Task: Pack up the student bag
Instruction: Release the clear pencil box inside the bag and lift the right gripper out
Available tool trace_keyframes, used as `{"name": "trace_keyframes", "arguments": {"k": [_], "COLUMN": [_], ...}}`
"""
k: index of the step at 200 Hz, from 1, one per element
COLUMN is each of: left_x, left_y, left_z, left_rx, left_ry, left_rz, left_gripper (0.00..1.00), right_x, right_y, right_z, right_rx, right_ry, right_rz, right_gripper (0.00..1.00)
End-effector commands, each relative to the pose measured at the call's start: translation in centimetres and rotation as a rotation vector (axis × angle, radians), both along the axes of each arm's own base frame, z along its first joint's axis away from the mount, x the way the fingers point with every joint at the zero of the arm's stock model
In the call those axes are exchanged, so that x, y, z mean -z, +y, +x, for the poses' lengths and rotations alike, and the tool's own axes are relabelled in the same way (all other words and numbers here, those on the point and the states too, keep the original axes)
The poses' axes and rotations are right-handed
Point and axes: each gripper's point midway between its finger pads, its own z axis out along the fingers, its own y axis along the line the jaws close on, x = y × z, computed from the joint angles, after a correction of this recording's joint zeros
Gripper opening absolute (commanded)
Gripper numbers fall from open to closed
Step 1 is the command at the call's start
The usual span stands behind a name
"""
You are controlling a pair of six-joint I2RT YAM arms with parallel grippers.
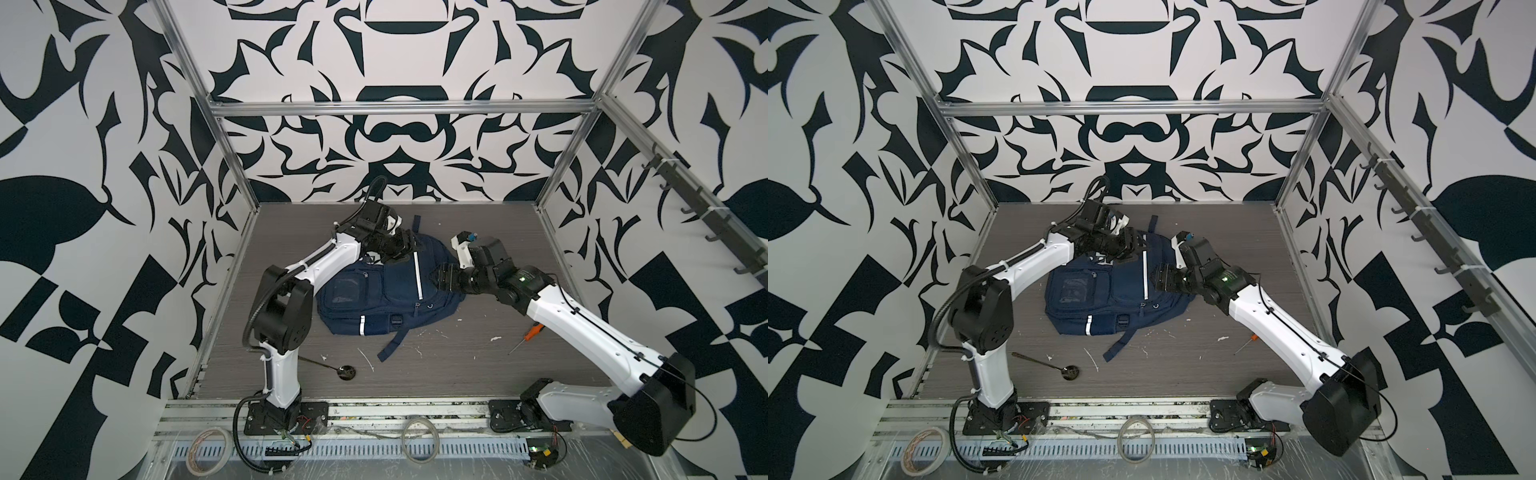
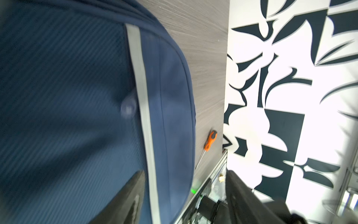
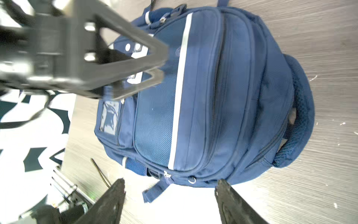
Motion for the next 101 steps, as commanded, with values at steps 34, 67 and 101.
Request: {"name": "trace_keyframes", "arguments": {"k": [34,67,101], "left_x": [2.0,4.6,6.6], "left_y": [7.0,7.8,8.1], "left_z": [-6.7,-8.9,-9.3], "left_rx": [-0.058,-0.064,-0.097], "left_ry": [0.075,0.168,0.210], "left_rz": [0.110,0.098,0.087], "left_gripper": [0.70,0.61,0.55], "right_x": [4.2,6.7,9.0], "right_y": [2.5,4.6,5.7], "right_z": [-2.8,-3.6,-3.9], "right_rx": [-0.134,-0.168,-0.152], "right_ry": [0.091,0.155,0.213], "right_rz": [-0.083,-0.123,-0.175], "right_gripper": [0.68,0.66,0.65]}}
